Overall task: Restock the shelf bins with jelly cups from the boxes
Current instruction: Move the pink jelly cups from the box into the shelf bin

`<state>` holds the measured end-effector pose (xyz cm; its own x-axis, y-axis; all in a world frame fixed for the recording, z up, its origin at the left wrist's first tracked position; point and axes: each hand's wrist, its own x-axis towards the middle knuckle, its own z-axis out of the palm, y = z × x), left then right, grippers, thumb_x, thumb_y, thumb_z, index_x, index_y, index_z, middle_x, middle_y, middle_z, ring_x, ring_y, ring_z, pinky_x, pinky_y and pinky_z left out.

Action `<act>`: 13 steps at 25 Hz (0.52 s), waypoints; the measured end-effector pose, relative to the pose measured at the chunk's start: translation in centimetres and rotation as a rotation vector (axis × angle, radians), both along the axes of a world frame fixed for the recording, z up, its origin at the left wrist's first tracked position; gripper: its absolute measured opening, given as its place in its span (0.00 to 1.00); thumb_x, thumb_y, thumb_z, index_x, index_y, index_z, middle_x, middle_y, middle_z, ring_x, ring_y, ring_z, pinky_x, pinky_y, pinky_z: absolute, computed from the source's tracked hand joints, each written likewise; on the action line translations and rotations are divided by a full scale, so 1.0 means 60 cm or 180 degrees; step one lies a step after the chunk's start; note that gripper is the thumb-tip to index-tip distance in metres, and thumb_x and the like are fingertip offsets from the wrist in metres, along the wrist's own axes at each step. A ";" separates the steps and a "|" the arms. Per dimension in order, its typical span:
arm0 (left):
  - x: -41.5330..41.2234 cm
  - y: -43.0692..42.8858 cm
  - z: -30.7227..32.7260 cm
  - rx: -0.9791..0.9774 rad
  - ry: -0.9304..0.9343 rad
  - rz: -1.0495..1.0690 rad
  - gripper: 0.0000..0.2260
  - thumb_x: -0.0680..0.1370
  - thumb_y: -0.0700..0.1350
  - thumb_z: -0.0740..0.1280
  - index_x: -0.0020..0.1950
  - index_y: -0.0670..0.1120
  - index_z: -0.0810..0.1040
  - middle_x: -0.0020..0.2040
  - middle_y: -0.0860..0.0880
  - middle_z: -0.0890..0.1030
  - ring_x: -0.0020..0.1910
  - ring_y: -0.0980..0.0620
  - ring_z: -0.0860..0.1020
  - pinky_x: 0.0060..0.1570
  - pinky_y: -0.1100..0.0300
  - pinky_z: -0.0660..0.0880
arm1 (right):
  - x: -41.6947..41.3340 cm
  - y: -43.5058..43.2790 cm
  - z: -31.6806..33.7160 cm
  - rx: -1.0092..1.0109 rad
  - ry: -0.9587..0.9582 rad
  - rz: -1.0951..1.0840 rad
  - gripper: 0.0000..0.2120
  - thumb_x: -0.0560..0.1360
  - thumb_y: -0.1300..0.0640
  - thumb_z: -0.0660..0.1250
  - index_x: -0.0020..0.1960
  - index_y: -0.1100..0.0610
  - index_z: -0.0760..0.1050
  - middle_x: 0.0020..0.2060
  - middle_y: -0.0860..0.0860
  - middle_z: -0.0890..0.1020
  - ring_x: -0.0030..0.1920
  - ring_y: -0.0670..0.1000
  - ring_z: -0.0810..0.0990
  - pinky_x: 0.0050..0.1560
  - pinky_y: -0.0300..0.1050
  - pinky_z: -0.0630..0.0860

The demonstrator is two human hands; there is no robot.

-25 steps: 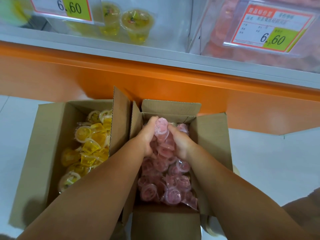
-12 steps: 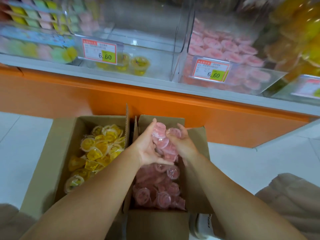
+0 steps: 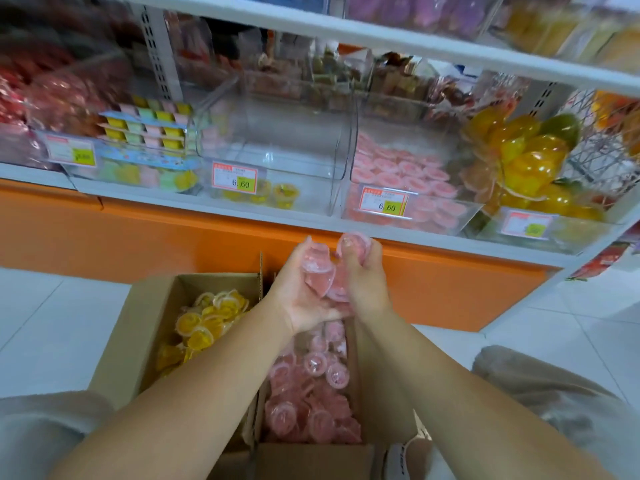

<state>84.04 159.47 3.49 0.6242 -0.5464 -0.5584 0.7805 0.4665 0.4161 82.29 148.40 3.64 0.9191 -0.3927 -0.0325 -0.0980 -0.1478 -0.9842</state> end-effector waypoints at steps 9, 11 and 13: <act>0.037 0.003 0.131 -0.0234 -0.0256 0.0111 0.25 0.74 0.64 0.68 0.50 0.41 0.80 0.49 0.37 0.84 0.50 0.38 0.80 0.54 0.41 0.75 | 0.051 -0.059 0.131 0.1196 -0.0282 0.0539 0.05 0.77 0.56 0.68 0.52 0.51 0.75 0.49 0.54 0.84 0.46 0.54 0.83 0.48 0.50 0.77; 0.045 -0.002 0.151 -0.0365 -0.0271 0.0186 0.25 0.74 0.63 0.68 0.47 0.40 0.80 0.48 0.37 0.84 0.49 0.38 0.81 0.54 0.41 0.75 | 0.064 -0.066 0.142 0.1346 -0.0436 0.0509 0.11 0.76 0.56 0.69 0.58 0.53 0.75 0.50 0.55 0.84 0.48 0.56 0.83 0.52 0.53 0.76; 0.055 -0.007 0.170 -0.0506 -0.0259 0.0260 0.25 0.74 0.63 0.69 0.47 0.40 0.81 0.49 0.36 0.84 0.48 0.38 0.82 0.55 0.41 0.76 | 0.083 -0.065 0.154 0.1482 -0.0588 0.0377 0.13 0.76 0.59 0.68 0.61 0.55 0.75 0.48 0.55 0.83 0.45 0.55 0.82 0.51 0.54 0.77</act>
<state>87.35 159.06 13.68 0.7096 -0.5694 -0.4151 0.7043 0.5917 0.3923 87.27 144.49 12.87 0.9633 -0.2682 -0.0120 0.0747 0.3107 -0.9476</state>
